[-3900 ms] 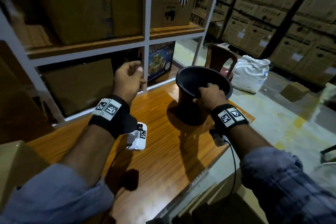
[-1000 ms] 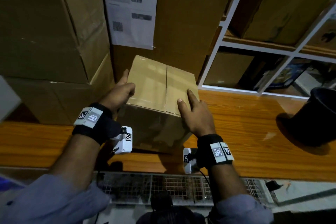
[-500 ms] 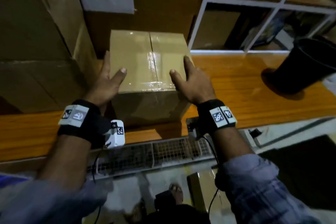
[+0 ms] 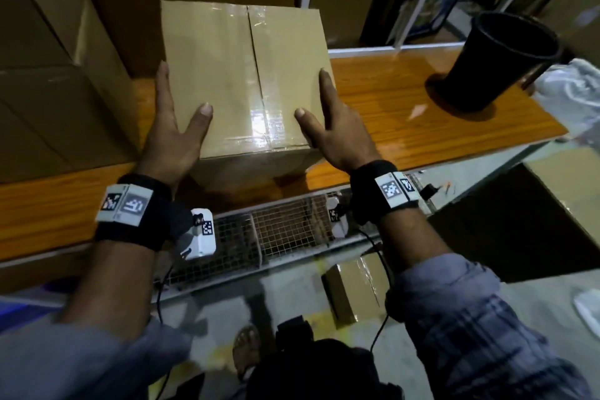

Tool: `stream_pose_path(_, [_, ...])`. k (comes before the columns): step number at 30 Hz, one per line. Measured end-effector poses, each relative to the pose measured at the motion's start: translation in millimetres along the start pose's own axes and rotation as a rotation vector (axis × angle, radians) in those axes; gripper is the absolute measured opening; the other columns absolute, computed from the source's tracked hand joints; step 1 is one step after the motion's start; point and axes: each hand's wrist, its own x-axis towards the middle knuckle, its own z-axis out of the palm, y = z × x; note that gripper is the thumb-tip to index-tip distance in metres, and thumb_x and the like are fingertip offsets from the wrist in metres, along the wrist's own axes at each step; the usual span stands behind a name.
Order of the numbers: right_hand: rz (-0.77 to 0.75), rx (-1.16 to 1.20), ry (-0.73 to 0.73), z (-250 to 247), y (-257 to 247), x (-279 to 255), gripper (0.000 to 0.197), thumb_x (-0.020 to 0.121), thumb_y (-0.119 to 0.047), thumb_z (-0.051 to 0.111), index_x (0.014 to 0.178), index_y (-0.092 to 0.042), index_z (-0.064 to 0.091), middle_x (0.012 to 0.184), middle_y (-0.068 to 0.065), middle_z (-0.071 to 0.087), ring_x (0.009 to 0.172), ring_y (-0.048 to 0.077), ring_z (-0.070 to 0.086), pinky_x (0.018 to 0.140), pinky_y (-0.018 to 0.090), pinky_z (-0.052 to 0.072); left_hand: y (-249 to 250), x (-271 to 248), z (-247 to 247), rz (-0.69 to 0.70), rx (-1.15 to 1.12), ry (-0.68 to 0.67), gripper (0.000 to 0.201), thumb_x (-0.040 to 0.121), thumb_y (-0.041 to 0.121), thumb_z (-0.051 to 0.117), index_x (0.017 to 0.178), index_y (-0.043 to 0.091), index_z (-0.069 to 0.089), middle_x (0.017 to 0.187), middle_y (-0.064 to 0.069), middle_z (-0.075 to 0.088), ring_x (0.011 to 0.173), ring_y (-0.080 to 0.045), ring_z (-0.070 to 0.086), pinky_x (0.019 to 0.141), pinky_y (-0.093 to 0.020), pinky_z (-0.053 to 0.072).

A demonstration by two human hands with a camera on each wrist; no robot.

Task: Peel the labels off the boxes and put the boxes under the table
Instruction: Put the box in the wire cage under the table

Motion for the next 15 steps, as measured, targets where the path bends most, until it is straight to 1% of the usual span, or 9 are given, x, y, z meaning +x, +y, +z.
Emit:
stream_pose_path(1, [0.001,0.008,0.017,-5.5,4.1,-10.2,0.088,0.1,-0.063,0.052,0.167,-0.035,0.003,0.156,0.012,0.05,0.138,0.031,0.053,0.112,0.052,0.047,2.3,-9.4,6.9,0.009,-0.017,-0.004,0.082,0.107,0.036,0.055,0.165,0.036,-0.002,0.168,0.014,0.02,0.151,-0.008,0.026,0.122,-0.027,0.026])
stream_pose_path(2, [0.003,0.016,0.037,-11.8,9.8,-21.4,0.088,0.1,-0.063,0.053,0.167,-0.034,0.006,0.158,0.011,0.049,0.139,0.03,0.052,0.113,0.051,0.046,4.8,-19.0,14.3,0.01,-0.033,-0.011,0.082,0.107,0.037,0.055,0.165,0.035,-0.003,0.166,0.015,0.023,0.15,-0.007,0.028,0.122,-0.027,0.028])
stream_pose_path(5, [0.006,0.025,0.095,-40.1,34.6,-62.1,0.087,0.098,-0.065,0.055,0.167,-0.033,0.011,0.161,0.007,0.045,0.142,0.026,0.05,0.115,0.049,0.045,13.5,-50.1,42.9,0.039,-0.05,-0.063,0.084,0.102,0.051,0.055,0.166,0.034,0.002,0.166,0.01,0.03,0.15,-0.011,0.034,0.125,-0.045,0.031])
stream_pose_path(7, [0.016,0.005,0.14,-61.7,50.3,-86.2,0.091,0.096,-0.069,0.054,0.167,-0.033,0.01,0.158,0.007,0.049,0.138,0.027,0.054,0.111,0.046,0.048,21.7,-69.3,62.9,0.056,-0.04,-0.109,0.088,0.098,0.058,0.054,0.165,0.036,0.001,0.166,0.009,0.031,0.15,-0.013,0.034,0.124,-0.05,0.03])
stream_pose_path(8, [0.037,-0.003,0.165,-73.0,60.4,-100.4,0.094,0.095,-0.07,0.055,0.168,-0.031,0.009,0.156,0.008,0.052,0.134,0.028,0.056,0.109,0.043,0.049,27.3,-81.7,75.9,0.058,-0.043,-0.132,0.09,0.097,0.058,0.055,0.165,0.036,0.0,0.166,0.008,0.03,0.151,-0.014,0.034,0.124,-0.051,0.03])
stream_pose_path(9, [0.063,-0.016,0.189,-82.7,69.7,-110.7,0.098,0.094,-0.072,0.056,0.168,-0.029,0.007,0.152,0.01,0.055,0.13,0.029,0.058,0.106,0.042,0.051,33.5,-91.7,87.5,0.05,-0.051,-0.147,0.09,0.097,0.056,0.057,0.164,0.036,-0.001,0.166,0.008,0.03,0.15,-0.015,0.035,0.123,-0.053,0.032])
stream_pose_path(11, [0.105,-0.033,0.222,-102.9,86.5,-134.4,0.107,0.089,-0.082,0.054,0.168,-0.027,0.006,0.144,0.008,0.06,0.124,0.028,0.061,0.101,0.047,0.055,43.2,-112.0,110.7,0.01,-0.071,-0.162,0.091,0.099,0.044,0.062,0.163,0.033,-0.003,0.165,0.004,0.031,0.147,-0.017,0.038,0.121,-0.055,0.034])
stream_pose_path(13, [0.104,-0.039,0.253,-121.4,102.6,-158.4,0.102,0.088,-0.082,0.056,0.165,-0.025,0.02,0.133,-0.002,0.062,0.115,0.02,0.062,0.094,0.045,0.058,46.6,-126.2,130.7,-0.042,-0.087,-0.182,0.093,0.099,0.03,0.067,0.161,0.033,-0.003,0.162,0.0,0.035,0.143,-0.02,0.042,0.119,-0.055,0.037])
stream_pose_path(15, [0.107,-0.038,0.261,-136.1,117.7,-181.4,0.086,0.09,-0.076,0.06,0.155,-0.026,0.037,0.124,-0.008,0.063,0.107,0.015,0.063,0.088,0.042,0.059,46.8,-137.9,149.2,-0.099,-0.107,-0.228,0.094,0.097,0.024,0.071,0.158,0.034,0.001,0.156,0.0,0.042,0.137,-0.021,0.048,0.115,-0.054,0.043])
